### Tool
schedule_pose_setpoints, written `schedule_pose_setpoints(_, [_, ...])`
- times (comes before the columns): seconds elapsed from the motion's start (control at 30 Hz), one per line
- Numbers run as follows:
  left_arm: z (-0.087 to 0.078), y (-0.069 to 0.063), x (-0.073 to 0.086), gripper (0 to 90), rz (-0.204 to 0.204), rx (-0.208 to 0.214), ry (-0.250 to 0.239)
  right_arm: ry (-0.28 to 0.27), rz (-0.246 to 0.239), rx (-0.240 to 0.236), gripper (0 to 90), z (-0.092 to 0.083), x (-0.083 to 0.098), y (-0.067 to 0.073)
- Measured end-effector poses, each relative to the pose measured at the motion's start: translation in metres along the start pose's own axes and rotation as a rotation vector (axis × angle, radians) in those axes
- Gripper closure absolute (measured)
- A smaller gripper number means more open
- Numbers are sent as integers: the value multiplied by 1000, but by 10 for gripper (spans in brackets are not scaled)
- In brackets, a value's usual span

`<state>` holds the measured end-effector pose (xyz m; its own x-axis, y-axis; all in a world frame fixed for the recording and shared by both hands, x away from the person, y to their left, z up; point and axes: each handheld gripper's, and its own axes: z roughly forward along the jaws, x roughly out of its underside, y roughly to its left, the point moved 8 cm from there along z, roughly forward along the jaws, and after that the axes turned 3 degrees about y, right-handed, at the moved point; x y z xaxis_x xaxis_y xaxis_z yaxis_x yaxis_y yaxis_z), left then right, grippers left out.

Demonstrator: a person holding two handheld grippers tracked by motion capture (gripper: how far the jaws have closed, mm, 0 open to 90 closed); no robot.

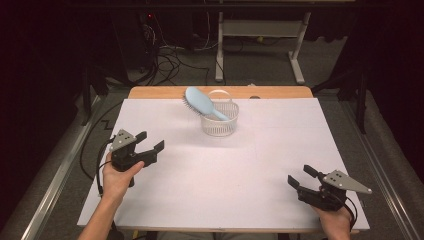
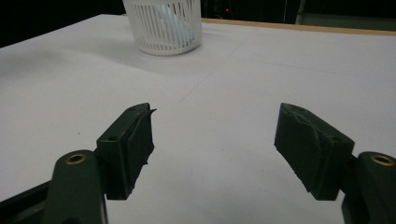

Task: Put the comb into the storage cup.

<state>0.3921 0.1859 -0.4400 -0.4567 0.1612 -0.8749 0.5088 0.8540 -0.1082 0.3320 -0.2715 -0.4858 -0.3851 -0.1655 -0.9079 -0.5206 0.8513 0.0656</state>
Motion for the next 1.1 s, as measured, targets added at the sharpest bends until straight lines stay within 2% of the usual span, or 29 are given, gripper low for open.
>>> schedule_pose_setpoints(1.1, [-8,2,9,244,1,-16,-5,-1,1,0,287,0,0,0])
